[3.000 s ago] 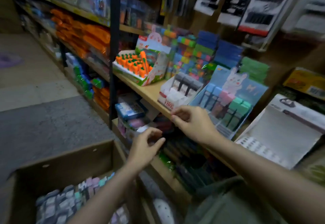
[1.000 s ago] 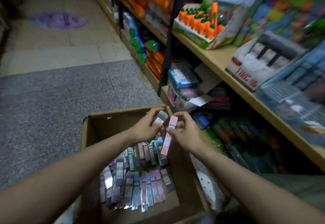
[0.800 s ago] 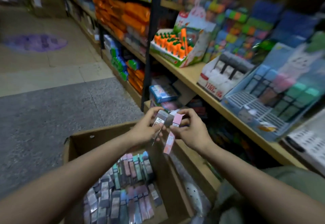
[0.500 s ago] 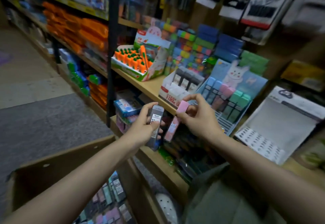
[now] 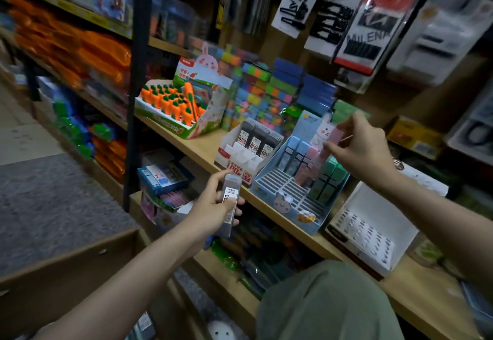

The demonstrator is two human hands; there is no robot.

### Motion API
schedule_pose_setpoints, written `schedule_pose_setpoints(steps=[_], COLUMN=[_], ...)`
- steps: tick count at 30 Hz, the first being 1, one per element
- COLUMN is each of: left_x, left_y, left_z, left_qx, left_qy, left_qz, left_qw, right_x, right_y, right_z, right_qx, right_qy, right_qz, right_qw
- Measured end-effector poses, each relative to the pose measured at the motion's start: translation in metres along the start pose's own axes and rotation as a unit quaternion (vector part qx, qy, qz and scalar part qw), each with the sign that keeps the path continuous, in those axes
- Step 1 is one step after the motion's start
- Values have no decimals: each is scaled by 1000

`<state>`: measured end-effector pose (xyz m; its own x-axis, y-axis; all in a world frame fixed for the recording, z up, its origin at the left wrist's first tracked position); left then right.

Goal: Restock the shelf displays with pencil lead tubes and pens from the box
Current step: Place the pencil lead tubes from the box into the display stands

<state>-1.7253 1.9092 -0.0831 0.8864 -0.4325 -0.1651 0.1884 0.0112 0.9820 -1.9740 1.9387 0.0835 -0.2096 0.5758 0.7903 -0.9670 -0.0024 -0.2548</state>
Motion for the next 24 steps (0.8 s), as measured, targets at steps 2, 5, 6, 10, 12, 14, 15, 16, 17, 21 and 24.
schedule_pose_setpoints(steps=[2, 5, 6, 10, 12, 14, 15, 16, 17, 21, 24], left_x=[2, 3, 4, 5, 5, 4, 4, 4, 4, 1, -15], left_y=[0, 1, 1, 1, 1, -1, -1, -2, -2, 2, 13], left_z=[0, 1, 1, 2, 2, 2, 2, 1, 1, 3, 15], left_qx=[3, 1, 1, 2, 5, 9, 12, 14, 15, 1, -21], left_qy=[5, 8, 7, 5, 7, 2, -2, -6, -10, -22, -34], left_qz=[-6, -7, -7, -14, -12, -9, -5, -1, 4, 22, 12], left_qw=[1000, 1000, 1000, 1000, 1000, 1000, 1000, 1000, 1000, 1000, 999], right_x=[-10, -23, -27, -39, -42, -44, -45, -45, -45, -38, -36], right_y=[-1, -4, -4, -2, 1, 4, 6, 8, 9, 20, 26], right_z=[4, 10, 12, 18, 19, 20, 21, 21, 21, 22, 22], right_qx=[1, -9, -12, -18, -15, -9, -5, 0, 4, 14, 32], right_qy=[-19, -58, -70, -87, -83, -73, -72, -73, -78, -87, -86], right_qz=[-41, -95, -115, -193, -194, -178, -169, -158, -143, -92, -75], right_qw=[999, 994, 991, 977, 977, 981, 983, 985, 987, 992, 993])
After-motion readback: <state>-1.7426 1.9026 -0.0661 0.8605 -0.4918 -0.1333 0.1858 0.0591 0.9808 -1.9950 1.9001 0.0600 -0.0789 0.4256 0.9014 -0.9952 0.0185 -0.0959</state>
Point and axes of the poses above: each hand's wrist, its own z-axis towards the middle knuckle, its own x-axis out of the back of the hand, y = z × x, the point moved 1 cm from there along z, towards the middle knuckle, and after that the axes turned 4 degrees about -y, right-handed, at the moved point
